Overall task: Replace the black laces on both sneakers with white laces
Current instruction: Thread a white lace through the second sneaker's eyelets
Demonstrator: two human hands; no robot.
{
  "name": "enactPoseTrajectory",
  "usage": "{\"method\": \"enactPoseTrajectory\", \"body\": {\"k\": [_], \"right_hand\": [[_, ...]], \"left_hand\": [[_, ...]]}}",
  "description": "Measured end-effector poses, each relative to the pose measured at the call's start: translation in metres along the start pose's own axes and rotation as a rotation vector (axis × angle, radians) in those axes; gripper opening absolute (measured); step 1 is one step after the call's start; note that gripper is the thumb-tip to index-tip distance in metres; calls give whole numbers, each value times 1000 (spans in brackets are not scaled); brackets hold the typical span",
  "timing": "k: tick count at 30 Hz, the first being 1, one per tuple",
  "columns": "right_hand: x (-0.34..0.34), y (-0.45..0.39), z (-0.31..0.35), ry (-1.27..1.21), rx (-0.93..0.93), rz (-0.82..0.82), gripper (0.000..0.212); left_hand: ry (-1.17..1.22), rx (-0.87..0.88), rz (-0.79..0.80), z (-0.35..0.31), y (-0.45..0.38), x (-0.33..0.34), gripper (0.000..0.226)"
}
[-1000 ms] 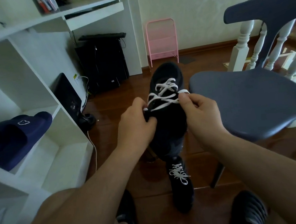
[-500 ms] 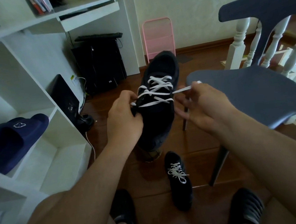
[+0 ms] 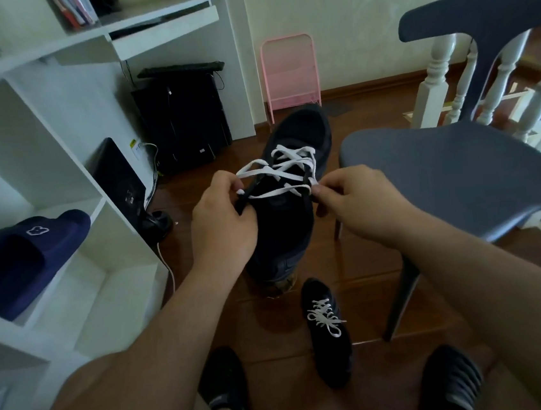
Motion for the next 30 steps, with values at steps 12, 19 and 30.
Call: {"method": "enactPoseTrajectory", "body": {"k": [12,19,30], "right_hand": [[1,-8,-47,17,274,429,41],[7,-5,-22,-387,136,263,22],[8,0,-25,-156,85,158,17]], "left_hand": [[-234,66,14,6,0,-11,33],[-253,34,78,-1,3,-2,34],[-138,-59,95,-1,4,0,28]]}}
Point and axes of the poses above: each hand's wrist, its own y-axis away from the middle knuckle, its own x-axis out of the palm, z = x × y, the point moved 1 cm from there along -y, towards the middle knuckle, and after that the axes turned 12 degrees about z, right-handed, at the moved point
